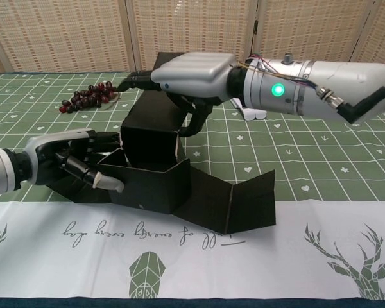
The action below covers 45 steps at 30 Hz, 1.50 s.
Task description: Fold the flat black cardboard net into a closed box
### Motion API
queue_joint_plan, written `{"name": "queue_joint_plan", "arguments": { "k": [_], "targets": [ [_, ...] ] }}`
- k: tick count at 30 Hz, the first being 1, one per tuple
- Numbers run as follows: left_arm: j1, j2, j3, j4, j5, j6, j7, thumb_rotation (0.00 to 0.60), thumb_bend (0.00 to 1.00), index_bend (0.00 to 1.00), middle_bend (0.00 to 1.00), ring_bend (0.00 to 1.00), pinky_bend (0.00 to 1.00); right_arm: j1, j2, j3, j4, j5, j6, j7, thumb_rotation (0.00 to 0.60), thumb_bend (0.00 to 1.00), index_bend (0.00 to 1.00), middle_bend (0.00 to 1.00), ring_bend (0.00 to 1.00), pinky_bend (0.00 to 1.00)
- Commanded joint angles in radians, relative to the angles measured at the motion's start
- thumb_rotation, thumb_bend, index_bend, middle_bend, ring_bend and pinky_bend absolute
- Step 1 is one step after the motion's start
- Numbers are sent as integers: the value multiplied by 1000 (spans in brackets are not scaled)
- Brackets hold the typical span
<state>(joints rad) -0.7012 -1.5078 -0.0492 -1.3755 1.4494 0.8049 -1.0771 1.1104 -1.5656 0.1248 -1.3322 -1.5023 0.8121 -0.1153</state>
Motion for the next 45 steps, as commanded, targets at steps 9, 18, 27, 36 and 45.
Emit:
{"name": "queue_joint_plan", "arguments": {
  "k": [9,18,27,36,45],
  "targets": [
    [-3,4,-5,3,-1,-12,-9,600,118,239,220,406,494,-1,30,0,-36,20,-35,-18,600,0,0,0,665,1000],
    [3,14,-7,6,5,-4,-38,600,117,239,220,402,495,-3,58,-6,-54,15,-45,-39,600,0,0,0,660,1000],
    [5,26,-4,12,17,3,-62,600,117,239,220,399,495,-25,76,-13,-66,6,-14,-73,600,0,0,0,659,1000],
    [20,75,-8,5,18,25,-117,600,117,236,220,397,495,-90,140,12,-112,-25,129,-2,600,0,0,0,659,1000],
    [30,164,-14,-1,29,34,-258,600,117,233,220,396,495,-189,209,2,-157,-71,283,80,600,0,0,0,659,1000]
  ]
}}
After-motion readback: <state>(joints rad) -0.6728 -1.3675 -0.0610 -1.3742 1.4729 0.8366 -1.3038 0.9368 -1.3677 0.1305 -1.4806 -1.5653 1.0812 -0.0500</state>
